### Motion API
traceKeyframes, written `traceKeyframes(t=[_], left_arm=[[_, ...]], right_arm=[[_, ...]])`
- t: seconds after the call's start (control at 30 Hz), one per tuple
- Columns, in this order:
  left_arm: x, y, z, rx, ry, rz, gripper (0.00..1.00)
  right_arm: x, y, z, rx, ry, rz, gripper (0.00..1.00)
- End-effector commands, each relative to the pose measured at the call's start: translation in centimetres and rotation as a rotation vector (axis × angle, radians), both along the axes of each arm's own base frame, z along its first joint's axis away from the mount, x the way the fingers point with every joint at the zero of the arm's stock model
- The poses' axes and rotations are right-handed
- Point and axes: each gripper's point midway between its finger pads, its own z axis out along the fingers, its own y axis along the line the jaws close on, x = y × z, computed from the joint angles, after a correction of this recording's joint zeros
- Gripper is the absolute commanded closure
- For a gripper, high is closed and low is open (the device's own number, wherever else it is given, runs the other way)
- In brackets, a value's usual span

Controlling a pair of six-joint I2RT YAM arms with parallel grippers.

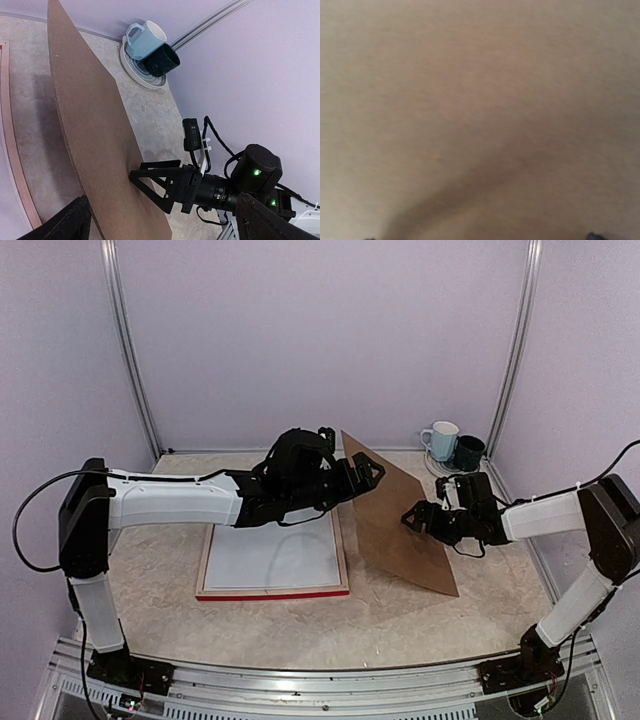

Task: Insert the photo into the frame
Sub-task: Turn over the backboard.

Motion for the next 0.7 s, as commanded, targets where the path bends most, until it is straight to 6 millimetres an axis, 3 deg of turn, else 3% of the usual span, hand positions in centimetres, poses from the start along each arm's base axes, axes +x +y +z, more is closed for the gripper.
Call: traceKeyframes(t=[0.0, 0.23, 0.5, 0.67], left_arm=[[-6.2, -4.5, 7.6, -0.220, -0.089, -0.247, 0.01], [-5.9, -4.8, 10.0, -0.270, -0.136, -0.232, 0.01], [-5.4, -5.4, 8.7, -0.277, -0.122, -0.223, 0.01], [-5.5, -5.4, 8.9, -0.305, -0.131, -0.223, 0.01]], right_arm=[[-6.3, 4.7, -3.7, 0.034, 0.219, 0.234, 0.10], [-6.5, 6.0, -3.5, 0.052, 0.223, 0.270, 0.09], [-5.6, 5.1, -2.8, -0.016, 0.196, 0.231, 0.09], [-5.7, 5.9, -2.3, 0.021, 0.191, 0.267, 0.09]])
